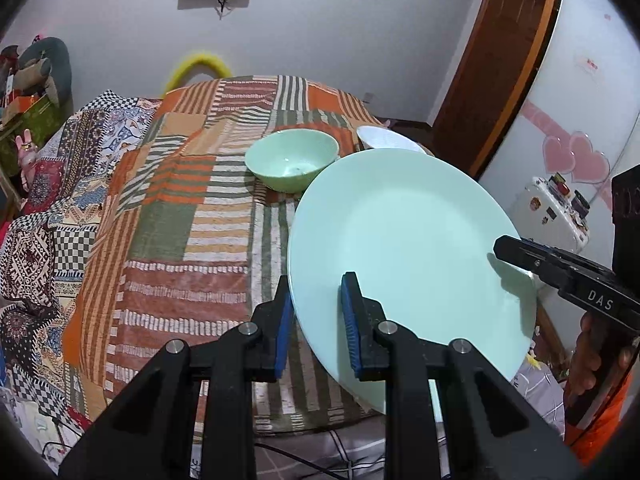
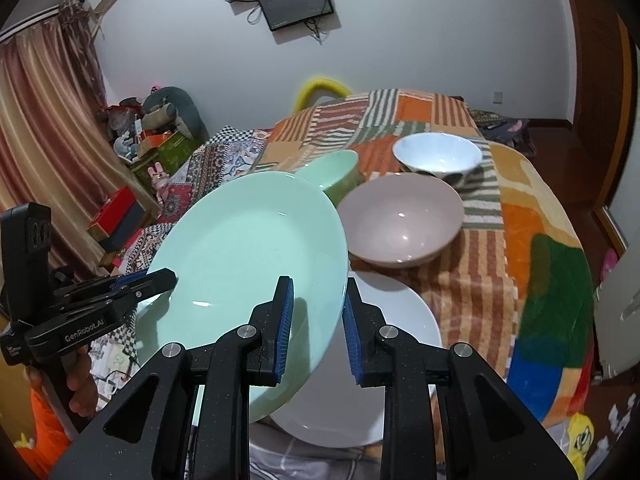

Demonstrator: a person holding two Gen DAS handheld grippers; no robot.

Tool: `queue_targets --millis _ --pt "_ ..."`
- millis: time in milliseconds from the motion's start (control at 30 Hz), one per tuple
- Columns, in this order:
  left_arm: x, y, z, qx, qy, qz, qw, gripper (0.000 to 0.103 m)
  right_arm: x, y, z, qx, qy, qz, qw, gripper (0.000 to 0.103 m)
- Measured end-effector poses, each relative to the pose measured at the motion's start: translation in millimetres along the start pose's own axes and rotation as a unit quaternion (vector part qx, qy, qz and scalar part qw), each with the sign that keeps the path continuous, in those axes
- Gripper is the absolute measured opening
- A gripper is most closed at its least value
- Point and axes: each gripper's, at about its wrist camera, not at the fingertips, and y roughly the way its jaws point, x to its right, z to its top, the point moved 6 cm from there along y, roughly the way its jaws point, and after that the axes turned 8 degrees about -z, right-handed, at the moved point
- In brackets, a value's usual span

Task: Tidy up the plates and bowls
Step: 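Carry the mint green plate over the white plate stack and lower it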

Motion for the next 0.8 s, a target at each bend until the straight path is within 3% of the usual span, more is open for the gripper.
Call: queue_targets --millis 467,800 --pt "15.4 37.8 -17.8 -0.044 -0.005 -0.016 0.9989 0.023 28.6 1.7 -22.2 -0.022 0.028 -0.019 0.999 0.023" --pt "18.9 64.5 -32.2 -0.078 -0.005 -0.007 0.9969 0.023 44.2 16.0 -41.4 -0.057 0.048 -0.024 0.997 0.023"
